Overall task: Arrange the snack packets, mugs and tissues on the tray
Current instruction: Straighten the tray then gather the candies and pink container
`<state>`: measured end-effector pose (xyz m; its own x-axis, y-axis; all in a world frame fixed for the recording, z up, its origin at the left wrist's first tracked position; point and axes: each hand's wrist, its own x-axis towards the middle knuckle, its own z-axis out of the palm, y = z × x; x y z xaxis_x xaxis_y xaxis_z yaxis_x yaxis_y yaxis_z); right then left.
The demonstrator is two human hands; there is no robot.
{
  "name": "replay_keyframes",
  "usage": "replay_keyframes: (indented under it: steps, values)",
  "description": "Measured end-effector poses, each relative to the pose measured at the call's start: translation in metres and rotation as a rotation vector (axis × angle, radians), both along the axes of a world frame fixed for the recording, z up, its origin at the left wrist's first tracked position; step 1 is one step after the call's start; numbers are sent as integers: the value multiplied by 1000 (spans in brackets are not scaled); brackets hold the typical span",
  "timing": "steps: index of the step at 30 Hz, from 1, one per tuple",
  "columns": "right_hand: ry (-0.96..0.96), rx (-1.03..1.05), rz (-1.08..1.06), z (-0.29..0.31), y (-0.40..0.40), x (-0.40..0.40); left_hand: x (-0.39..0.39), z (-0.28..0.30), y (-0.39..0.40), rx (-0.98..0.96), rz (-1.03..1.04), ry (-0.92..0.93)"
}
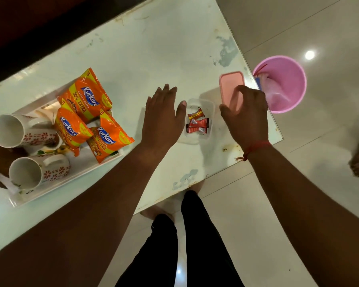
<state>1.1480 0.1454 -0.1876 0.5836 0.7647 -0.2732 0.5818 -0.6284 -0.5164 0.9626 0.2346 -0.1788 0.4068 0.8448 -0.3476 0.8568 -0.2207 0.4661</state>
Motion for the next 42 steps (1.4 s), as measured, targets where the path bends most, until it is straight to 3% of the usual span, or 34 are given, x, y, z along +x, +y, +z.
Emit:
replay_keyframes:
  steps: [4,9,11,13,17,20,23,32,42]
  values:
    - [219,127,-69,26,-9,-42,14,17,-9,-114,191,-183]
    - [772,226,-182,48,-11,-80,23,29,-14,-301,362,-327]
    - [951,245,-205,47,-10,-84,20,29,-15,-310,411,-370]
    - [1007,247,-241,44,-8,-84,16,27,-15,-286,459,-397]
    - [735,176,-288,36,-7,-81,9,19,-13,-220,506,-375]
    - [473,101,-226,24,-8,-78,10,14,-14,-211,479,-353]
    - [335,29,-182,18,-11,-81,13,8,-16,-171,447,-307]
    - [130,53,-134,1,-12,-81,21,-7,-15,-25,253,-149]
    - [134,61,-70,-14,-20,-73,17,-21,-23,-9,147,-113]
